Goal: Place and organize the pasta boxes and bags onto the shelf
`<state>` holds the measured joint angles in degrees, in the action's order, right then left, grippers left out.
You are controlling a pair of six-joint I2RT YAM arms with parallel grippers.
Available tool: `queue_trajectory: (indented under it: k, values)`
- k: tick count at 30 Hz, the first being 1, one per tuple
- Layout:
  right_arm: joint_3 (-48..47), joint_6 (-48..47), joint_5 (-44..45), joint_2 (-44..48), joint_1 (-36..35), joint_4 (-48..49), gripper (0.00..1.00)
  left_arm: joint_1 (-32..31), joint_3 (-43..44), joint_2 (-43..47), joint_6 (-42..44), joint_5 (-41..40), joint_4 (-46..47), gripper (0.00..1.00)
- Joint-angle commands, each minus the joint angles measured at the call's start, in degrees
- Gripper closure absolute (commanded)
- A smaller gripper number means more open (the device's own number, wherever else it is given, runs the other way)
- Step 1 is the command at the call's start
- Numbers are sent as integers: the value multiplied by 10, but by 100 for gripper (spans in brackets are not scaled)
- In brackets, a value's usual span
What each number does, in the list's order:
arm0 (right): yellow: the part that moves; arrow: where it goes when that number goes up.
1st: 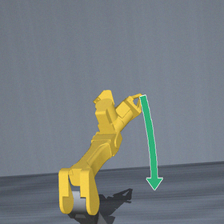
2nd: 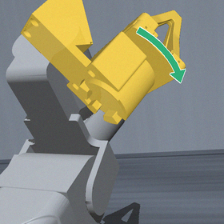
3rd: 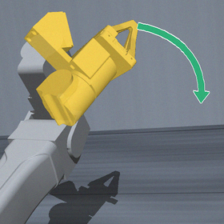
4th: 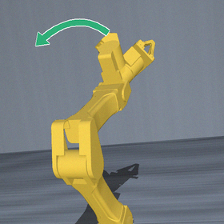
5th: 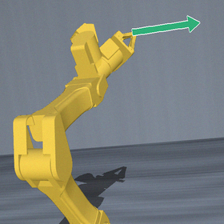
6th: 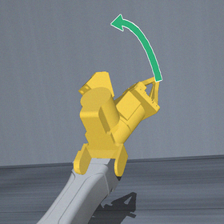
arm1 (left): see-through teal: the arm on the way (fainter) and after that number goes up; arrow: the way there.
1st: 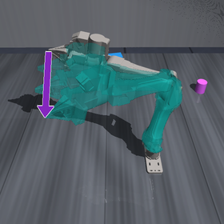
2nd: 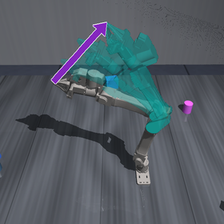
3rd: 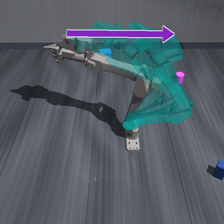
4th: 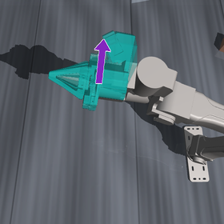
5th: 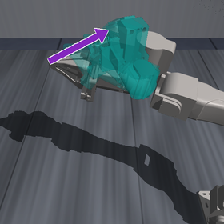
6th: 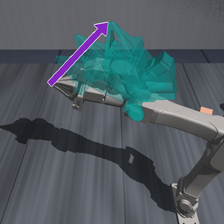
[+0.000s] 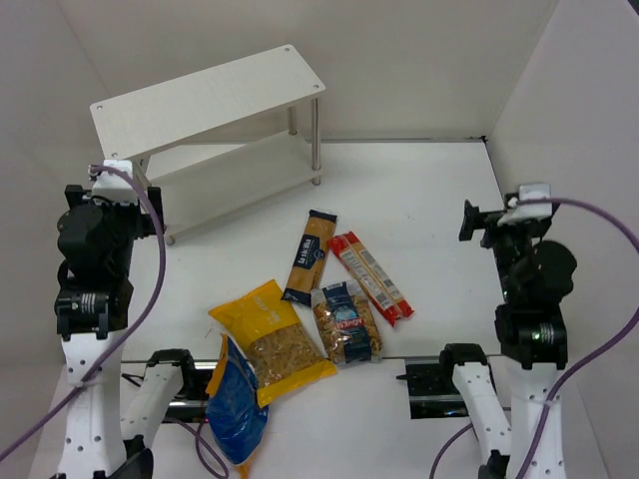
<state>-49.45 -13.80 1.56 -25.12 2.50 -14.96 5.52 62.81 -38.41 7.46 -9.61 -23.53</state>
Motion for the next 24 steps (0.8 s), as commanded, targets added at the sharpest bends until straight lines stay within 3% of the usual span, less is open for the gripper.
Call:
queue_trajectory:
  k: [1,2,3,6,9,10,14,17,21,24]
  values:
    - [-135,7,-71,-88,-2,-194,0,4,68,-30,34,-6,-136,0]
    - [-160,7,-94,-114,-2,-226,0,4,77,-42,25,-13,-162,0]
    - [-184,-1,-120,-167,-2,-288,0,4,83,-42,77,-4,-176,0]
    - [-240,-20,-204,-248,-24,-364,0,4,55,-16,26,22,-148,0]
    - [-223,-27,-207,-276,-96,-362,0,4,26,21,-3,82,-142,0]
    - [-211,-27,-193,-284,-146,-353,0,4,26,21,3,133,-148,0]
    - [-167,-27,-147,-318,-270,-328,0,4,40,4,-20,194,-160,0]
    - [-157,-80,-217,-354,-293,-328,0,-2,17,10,-30,252,-153,0]
    - [-157,-128,-239,-387,-369,-298,0,44,-28,62,-56,232,-116,0]
    - [-166,-154,-239,-417,-441,-277,0,75,-35,62,-89,102,-99,0]
